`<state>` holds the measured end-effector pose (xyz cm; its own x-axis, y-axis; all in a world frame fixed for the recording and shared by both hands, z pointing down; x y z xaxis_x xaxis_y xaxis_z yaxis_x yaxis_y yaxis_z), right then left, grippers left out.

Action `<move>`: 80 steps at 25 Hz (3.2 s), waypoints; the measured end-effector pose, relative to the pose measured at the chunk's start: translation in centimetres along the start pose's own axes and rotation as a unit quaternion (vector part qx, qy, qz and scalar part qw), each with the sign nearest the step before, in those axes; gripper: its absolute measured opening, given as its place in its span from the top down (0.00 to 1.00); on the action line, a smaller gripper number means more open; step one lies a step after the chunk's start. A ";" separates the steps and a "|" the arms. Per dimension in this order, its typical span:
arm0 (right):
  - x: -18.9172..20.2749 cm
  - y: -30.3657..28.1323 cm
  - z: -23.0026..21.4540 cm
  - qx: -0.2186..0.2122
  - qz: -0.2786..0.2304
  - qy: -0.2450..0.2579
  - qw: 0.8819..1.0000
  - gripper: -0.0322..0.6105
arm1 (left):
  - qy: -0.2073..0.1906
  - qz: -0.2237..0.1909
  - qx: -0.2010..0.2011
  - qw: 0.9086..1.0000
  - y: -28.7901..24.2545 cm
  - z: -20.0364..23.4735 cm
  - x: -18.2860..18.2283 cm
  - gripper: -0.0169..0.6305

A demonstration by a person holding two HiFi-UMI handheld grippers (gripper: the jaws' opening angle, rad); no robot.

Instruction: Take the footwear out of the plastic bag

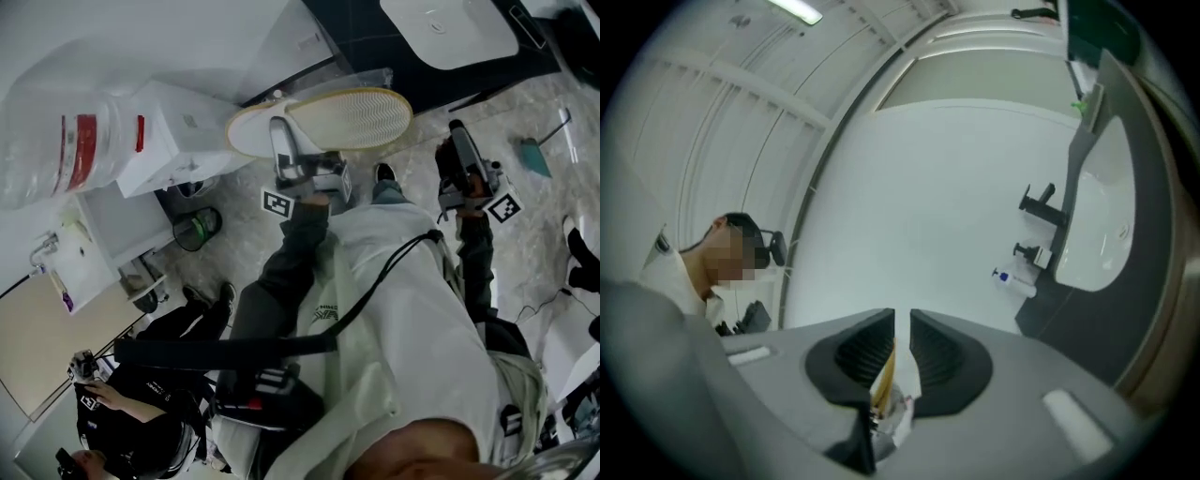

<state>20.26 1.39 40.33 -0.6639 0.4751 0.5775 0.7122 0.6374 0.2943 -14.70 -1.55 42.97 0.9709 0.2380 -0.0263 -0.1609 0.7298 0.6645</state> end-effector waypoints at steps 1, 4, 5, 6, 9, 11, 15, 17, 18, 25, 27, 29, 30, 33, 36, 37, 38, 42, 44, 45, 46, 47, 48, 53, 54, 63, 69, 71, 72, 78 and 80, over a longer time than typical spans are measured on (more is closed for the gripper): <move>-0.1 0.1 0.0 0.020 0.015 0.017 1.000 0.88 | -0.008 0.002 -0.005 1.000 0.1 0.0 -0.3 0.79; 0.3 -0.3 -0.1 0.073 0.057 0.054 0.994 0.88 | -0.032 0.011 -0.030 0.999 0.4 0.3 -0.7 0.79; 0.5 -0.6 0.0 0.085 0.071 0.064 0.992 0.88 | -0.041 0.016 -0.039 0.998 0.4 0.4 -0.6 0.79; 0.8 -1.1 0.1 0.093 0.086 0.073 0.989 0.88 | -0.047 0.022 -0.047 0.998 0.5 0.7 -0.3 0.79; 2.0 -2.8 0.8 0.088 0.125 0.089 0.984 0.88 | -0.047 0.034 -0.067 0.996 0.8 1.5 0.6 0.79; 3.0 -4.0 1.4 0.072 0.141 0.089 0.983 0.88 | -0.040 0.034 -0.073 0.996 1.3 1.6 0.9 0.79; 4.7 -5.7 2.1 0.068 0.158 0.088 0.981 0.88 | -0.040 0.043 -0.075 0.995 1.5 1.6 1.1 0.79; 5.5 -6.5 2.5 0.070 0.168 0.092 0.979 0.88 | -0.038 0.045 -0.077 0.995 1.5 1.6 1.2 0.79; 5.9 -6.8 2.6 0.069 0.172 0.093 0.978 0.88 | -0.036 0.045 -0.078 0.995 1.6 1.6 1.2 0.79; 5.5 -8.4 4.9 0.082 0.232 0.232 0.941 0.88 | -0.029 0.042 -0.079 0.996 1.8 1.7 1.0 0.79; 4.9 -8.2 5.0 0.093 0.215 0.237 0.943 0.88 | -0.027 0.040 -0.079 0.996 1.8 1.6 1.0 0.79; 4.5 -7.9 4.8 0.102 0.183 0.216 0.954 0.89 | -0.023 0.041 -0.078 0.996 1.9 1.5 1.1 0.79; 4.5 -7.7 4.6 0.104 0.169 0.200 0.959 0.89 | -0.020 0.042 -0.078 0.996 2.0 1.5 1.2 0.79; 5.1 -6.9 4.4 0.105 0.138 0.157 0.972 0.89 | -0.005 0.043 -0.085 0.995 2.6 1.6 1.6 0.79; 5.8 -6.2 4.5 0.112 0.125 0.146 0.975 0.89 | 0.006 0.051 -0.089 0.995 2.9 1.6 1.9 0.79; 5.9 -6.0 4.6 0.115 0.122 0.147 0.975 0.89 | 0.008 0.055 -0.089 0.995 2.8 1.6 1.9 0.79; 5.9 -5.8 4.7 0.117 0.118 0.146 0.975 0.89 | 0.010 0.058 -0.088 0.994 2.7 1.6 2.0 0.79; 6.0 -4.9 5.1 0.128 0.094 0.144 0.977 0.89 | 0.019 0.072 -0.089 0.993 3.0 1.4 2.2 0.79; 6.3 -4.5 5.5 0.136 0.086 0.142 0.977 0.89 | 0.024 0.079 -0.090 0.993 3.2 1.2 2.1 0.79; 6.6 -4.3 5.6 0.140 0.081 0.140 0.977 0.89 | 0.027 0.081 -0.090 0.992 3.3 1.1 2.0 0.79; 6.8 -4.1 5.8 0.145 0.075 0.137 0.977 0.89 | 0.029 0.084 -0.091 0.992 3.5 1.0 1.8 0.79; 7.2 -4.0 5.9 0.149 0.068 0.134 0.977 0.89 | 0.032 0.086 -0.093 0.992 3.7 0.9 1.5 0.79; 7.5 -3.8 6.1 0.154 0.063 0.131 0.977 0.89 | 0.034 0.087 -0.094 0.991 3.9 0.9 1.3 0.79; 9.4 -3.2 7.0 0.176 0.046 0.131 0.974 0.89 | 0.045 0.090 -0.100 0.990 5.3 0.6 0.0 0.79; 9.6 -3.0 7.1 0.181 0.041 0.131 0.974 0.89 | 0.046 0.092 -0.099 0.990 5.4 0.5 -0.1 0.79; 9.1 -1.9 6.4 0.194 0.021 0.126 0.973 0.89 | 0.039 0.083 -0.107 0.990 6.0 0.4 -0.7 0.79; 6.6 -1.2 4.9 0.185 0.035 0.112 0.976 0.89 | 0.034 0.050 -0.108 0.992 5.3 1.2 0.9 0.79; 5.4 -0.9 4.3 0.180 0.040 0.110 0.977 0.89 | 0.031 0.040 -0.109 0.993 4.9 1.6 1.6 0.79; 4.8 -0.8 4.0 0.177 0.044 0.109 0.977 0.89 | 0.030 0.035 -0.109 0.993 4.7 1.8 2.0 0.79; 2.2 -1.3 2.2 0.157 0.062 0.108 0.980 0.89 | 0.016 0.018 -0.104 0.994 3.3 2.9 3.4 0.79; 1.7 -1.7 1.9 0.148 0.074 0.107 0.980 0.89 | 0.011 0.013 -0.104 0.994 3.1 2.9 3.8 0.79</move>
<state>17.53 2.24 39.40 -0.4724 0.4574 0.7534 0.6791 0.7338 -0.0197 -11.02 -0.19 47.09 0.9621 0.2712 -0.0295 -0.2213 0.8392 0.4968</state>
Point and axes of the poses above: the fingertips, and each gripper's own axes: y backward along the fingers, z to its left, x out of its underside, the point moved 8 cm from there along y, backward along the fingers, and after that the axes turned 9 degrees about z, right-handed, at the moved point
